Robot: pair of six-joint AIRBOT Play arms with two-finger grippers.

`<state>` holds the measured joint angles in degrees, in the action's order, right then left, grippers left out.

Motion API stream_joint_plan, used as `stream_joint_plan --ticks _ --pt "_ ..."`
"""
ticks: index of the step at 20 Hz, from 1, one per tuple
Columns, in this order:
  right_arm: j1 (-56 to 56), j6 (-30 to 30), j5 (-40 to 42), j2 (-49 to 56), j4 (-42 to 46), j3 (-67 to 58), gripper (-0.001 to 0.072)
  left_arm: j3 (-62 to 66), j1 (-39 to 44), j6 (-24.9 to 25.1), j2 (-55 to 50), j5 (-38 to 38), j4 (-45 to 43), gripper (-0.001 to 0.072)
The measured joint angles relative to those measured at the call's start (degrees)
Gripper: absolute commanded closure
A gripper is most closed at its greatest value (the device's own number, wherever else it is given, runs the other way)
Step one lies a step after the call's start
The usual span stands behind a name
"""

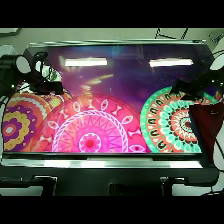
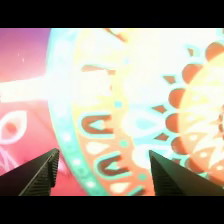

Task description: Fold the clothes and pants, and hang the long-sleeved shirts on hangers.

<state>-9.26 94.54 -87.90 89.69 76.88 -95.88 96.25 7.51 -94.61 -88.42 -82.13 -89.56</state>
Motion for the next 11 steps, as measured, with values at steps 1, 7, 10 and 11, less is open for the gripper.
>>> stream_joint_plan --ticks 1,7,10,11 --pt "0.66 0.02 -0.72 0.17 0.02 0.42 0.0080 -1.03 0.00 0.15 0.31 0.33 -0.09 0.0006" --pt "2.12 0.17 -2.58 0.50 0.44 1.38 0.0080 -3.30 0.02 0.57 0.74 0.92 -0.22 0.0005" --pt "2.27 0.17 -2.78 0.50 0.48 1.44 0.0080 -3.54 0.02 0.59 0.76 0.94 -0.22 0.0006" --pt "2.29 0.17 -2.95 0.50 0.48 1.46 0.0080 -3.58 0.02 0.59 0.76 0.96 -0.22 0.0005"
